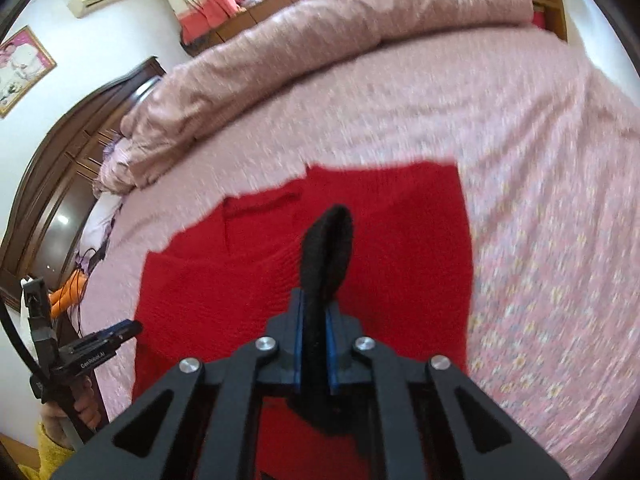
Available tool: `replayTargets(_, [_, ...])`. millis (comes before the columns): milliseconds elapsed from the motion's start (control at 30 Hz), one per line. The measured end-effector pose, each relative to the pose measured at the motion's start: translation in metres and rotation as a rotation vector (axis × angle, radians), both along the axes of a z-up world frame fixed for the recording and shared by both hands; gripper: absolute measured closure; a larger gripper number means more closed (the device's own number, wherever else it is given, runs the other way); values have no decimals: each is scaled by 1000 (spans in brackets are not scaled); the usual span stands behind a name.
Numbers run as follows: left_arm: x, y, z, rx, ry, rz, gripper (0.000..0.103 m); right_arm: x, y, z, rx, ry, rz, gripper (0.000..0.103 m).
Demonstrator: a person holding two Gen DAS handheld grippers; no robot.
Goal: Fold small clothes
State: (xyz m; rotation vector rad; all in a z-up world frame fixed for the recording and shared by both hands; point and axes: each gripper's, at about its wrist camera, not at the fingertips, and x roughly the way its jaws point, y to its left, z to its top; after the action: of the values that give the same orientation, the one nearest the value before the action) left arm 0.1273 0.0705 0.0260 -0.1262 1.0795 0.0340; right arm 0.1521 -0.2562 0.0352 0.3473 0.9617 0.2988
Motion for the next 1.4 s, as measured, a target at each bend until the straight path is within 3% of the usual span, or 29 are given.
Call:
replayTargets(200, [17,-2,4,14,-36,-11,79,14,2,35,-104,-121,-51,94])
replayTargets(333, [35,-4,-17,30,-11,-17,79,28,0,14,-165,-68,-85,94])
replayTargets(433, [43,-11,-32,95,-5,-31,79,40,-2,-19,-222,9,-98,94])
replayTargets(567, [45,-17,-36,154,-19,-69,79,49,-21,-54,-135,92,-132,94])
replayTargets(667, [46,-16,-37,161,-25,-77,78,49,-31,-56,-64,100,-145,93])
replayTargets(900, [34,-10,-16,104,-32,-48,78,37,-16,-28,-174,117,-129,74])
replayTargets(1067, [33,-10,-18,95,-12,-57,78,19,-8,-13,-224,77,-88,70])
replayTargets(1200, [38,-11,-35,114,8,-24,78,19,-5,-33,-289,121,-72,70])
replayTargets(1267, [39,-15,-36,138,2,-30,78,20,-9,-46,-263,130,-79,69])
replayTargets(1400, [38,-20,-37,173,-15,-35,78,19,-16,-56,-205,64,-106,67])
